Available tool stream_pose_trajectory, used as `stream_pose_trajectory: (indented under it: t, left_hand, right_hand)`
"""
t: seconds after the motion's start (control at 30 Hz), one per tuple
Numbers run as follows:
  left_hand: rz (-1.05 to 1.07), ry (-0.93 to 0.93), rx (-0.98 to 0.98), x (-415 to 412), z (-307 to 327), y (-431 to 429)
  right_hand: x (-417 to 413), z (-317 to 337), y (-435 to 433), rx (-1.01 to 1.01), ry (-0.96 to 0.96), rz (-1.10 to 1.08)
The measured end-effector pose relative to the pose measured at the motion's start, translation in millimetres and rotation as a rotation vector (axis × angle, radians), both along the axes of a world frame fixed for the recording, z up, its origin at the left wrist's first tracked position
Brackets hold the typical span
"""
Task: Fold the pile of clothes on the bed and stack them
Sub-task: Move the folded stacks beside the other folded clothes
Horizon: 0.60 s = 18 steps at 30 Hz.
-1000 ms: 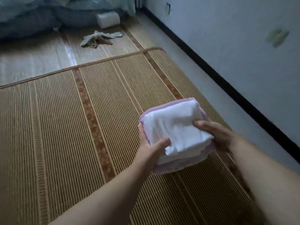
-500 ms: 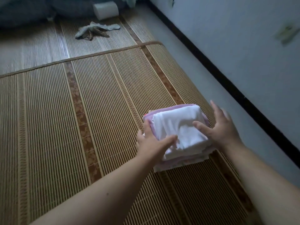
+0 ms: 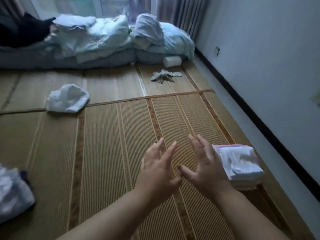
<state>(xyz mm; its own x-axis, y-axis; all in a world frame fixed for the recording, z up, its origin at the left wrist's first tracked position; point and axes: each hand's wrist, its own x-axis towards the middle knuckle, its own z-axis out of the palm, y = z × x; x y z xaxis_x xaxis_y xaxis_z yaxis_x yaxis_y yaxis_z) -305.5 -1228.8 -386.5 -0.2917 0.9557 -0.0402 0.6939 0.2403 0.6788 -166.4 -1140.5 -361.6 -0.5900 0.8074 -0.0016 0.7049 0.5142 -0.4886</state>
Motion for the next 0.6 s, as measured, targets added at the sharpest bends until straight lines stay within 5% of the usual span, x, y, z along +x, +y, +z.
stream_pose_trajectory:
  t: [0.23, 0.6]
  left_hand:
    - [0.134, 0.13, -0.002, -175, 26, -186]
    - [0.424, 0.224, -0.275, -346, -16, -400]
  right_hand:
    - [-196, 33, -158, 0.113, -0.187, 0.295]
    - [-415, -18, -329, 0.002, -0.25, 0.693]
